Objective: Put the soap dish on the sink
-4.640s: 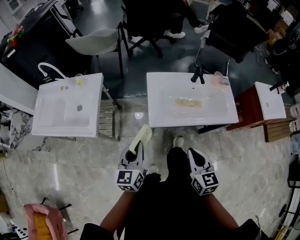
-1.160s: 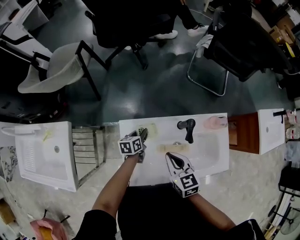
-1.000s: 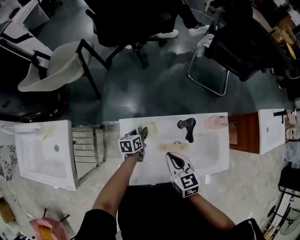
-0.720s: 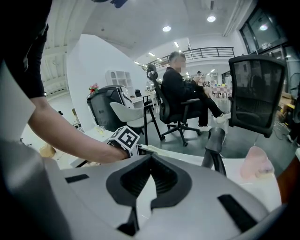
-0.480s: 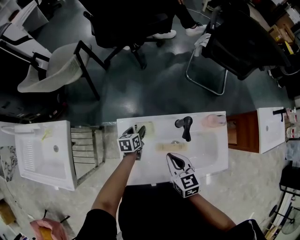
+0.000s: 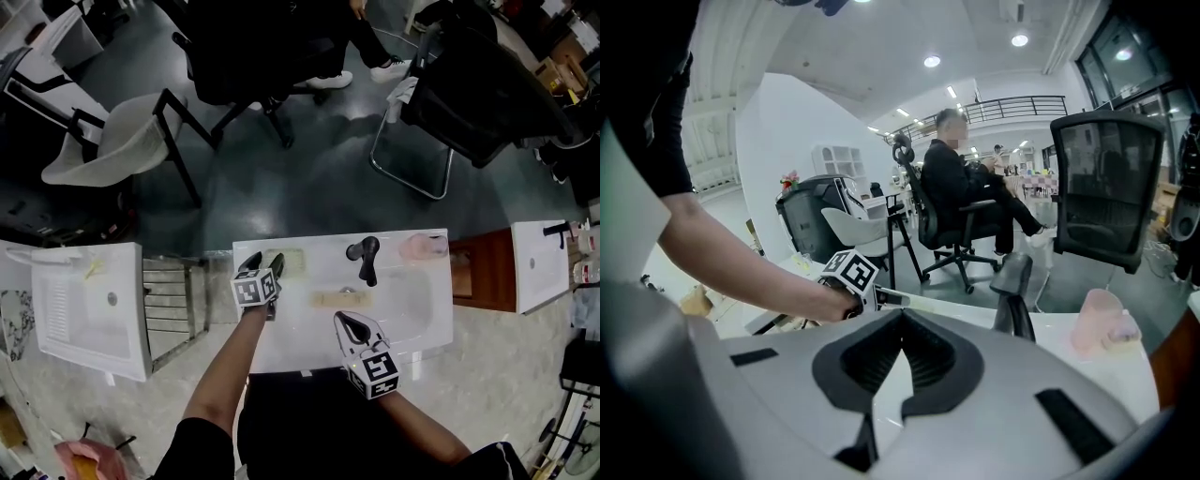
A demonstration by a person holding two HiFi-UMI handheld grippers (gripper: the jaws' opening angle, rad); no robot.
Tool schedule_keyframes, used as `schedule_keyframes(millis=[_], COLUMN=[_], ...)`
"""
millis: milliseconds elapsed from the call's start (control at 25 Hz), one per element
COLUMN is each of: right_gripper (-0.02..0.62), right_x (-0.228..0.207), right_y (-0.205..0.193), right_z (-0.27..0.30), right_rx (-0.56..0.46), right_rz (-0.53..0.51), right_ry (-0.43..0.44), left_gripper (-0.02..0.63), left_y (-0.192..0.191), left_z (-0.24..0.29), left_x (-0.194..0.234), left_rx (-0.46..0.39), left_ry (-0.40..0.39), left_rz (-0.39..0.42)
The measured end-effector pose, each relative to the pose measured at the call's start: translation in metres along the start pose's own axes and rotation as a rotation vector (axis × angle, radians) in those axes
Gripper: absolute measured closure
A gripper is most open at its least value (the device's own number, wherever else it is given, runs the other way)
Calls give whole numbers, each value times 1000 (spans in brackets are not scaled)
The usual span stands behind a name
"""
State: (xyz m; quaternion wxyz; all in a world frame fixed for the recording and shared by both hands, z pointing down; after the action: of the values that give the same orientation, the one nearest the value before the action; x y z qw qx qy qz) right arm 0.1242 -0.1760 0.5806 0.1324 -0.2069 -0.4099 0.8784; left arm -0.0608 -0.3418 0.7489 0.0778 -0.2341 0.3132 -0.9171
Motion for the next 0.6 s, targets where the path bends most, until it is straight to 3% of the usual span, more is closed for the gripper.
schedule_keyframes(millis=[280,600], right_gripper=[597,597], right_x=[-7,-21], right_y=[-3,16], right_z=[-20,-32], right_rx=[-15,-83], right_rz=[-3,-14], right_ry=[-3,15], left_gripper=[360,360], left_y=[7,20], left_z=[-19,-83], left_x=[-9,-35], left_rx=[-50,-177], left_ry=[17,29], left_rz=[46,109])
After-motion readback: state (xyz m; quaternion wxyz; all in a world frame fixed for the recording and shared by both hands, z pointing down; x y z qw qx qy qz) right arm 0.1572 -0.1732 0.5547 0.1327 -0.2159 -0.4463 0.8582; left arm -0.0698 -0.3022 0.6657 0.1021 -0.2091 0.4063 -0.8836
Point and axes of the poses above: the fingertips, and each gripper's own axes: z forward along the fingers, x to its left, y out of its top, the point moved 6 cm from there along -z, backward along the fingers, and after that the axes turned 4 degrees about z, right-handed, at the moved point
